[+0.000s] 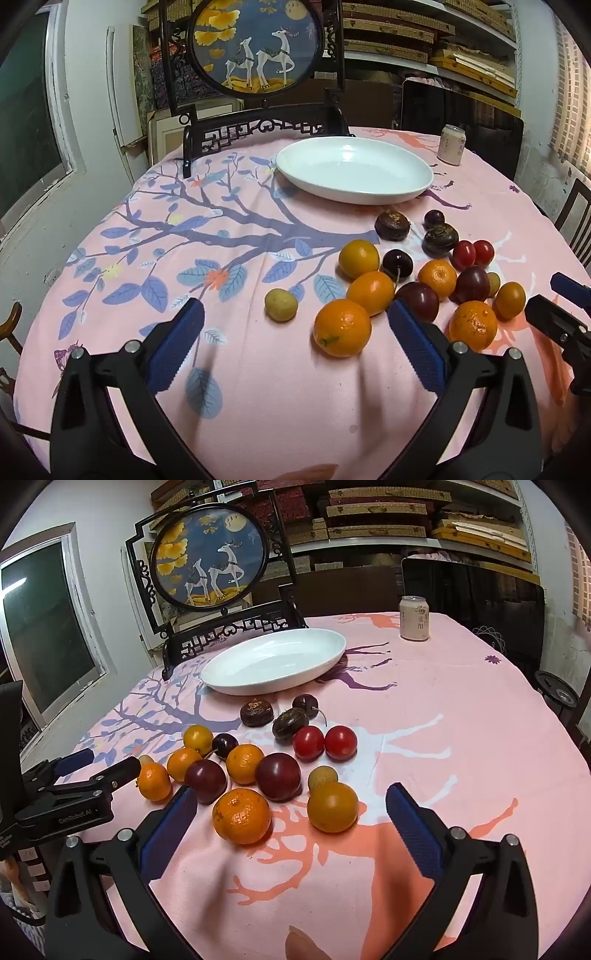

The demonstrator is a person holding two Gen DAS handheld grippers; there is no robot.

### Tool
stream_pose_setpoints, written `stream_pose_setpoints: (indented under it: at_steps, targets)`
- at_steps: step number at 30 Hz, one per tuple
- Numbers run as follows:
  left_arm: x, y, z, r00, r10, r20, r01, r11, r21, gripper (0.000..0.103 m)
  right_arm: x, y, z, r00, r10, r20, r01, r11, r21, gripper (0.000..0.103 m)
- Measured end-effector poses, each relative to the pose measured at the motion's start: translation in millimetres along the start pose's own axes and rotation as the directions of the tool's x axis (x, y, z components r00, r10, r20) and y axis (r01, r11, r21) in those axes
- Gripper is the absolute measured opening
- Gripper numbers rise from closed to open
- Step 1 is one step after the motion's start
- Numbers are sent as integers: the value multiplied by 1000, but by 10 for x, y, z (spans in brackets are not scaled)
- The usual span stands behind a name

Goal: Organize fruits

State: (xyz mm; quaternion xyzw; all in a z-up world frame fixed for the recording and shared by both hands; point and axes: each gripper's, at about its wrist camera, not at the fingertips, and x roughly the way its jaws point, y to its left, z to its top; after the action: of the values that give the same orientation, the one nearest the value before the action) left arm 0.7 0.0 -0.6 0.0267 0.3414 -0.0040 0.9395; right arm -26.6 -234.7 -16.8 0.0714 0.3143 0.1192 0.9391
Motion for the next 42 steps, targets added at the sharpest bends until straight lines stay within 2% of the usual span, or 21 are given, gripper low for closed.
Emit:
stream_pose_setpoints:
  at_steps: [1, 42]
  targets:
    - [-25, -8, -7, 1000, 0, 28, 0, 1000, 7, 101, 0, 0, 0, 1000, 0, 1, 0, 1000, -1, 102]
    - [-26, -46, -3, 1000, -1, -1, 1, 1000, 4, 101, -6, 6, -8, 1000, 1, -3, -1, 1000, 1, 102]
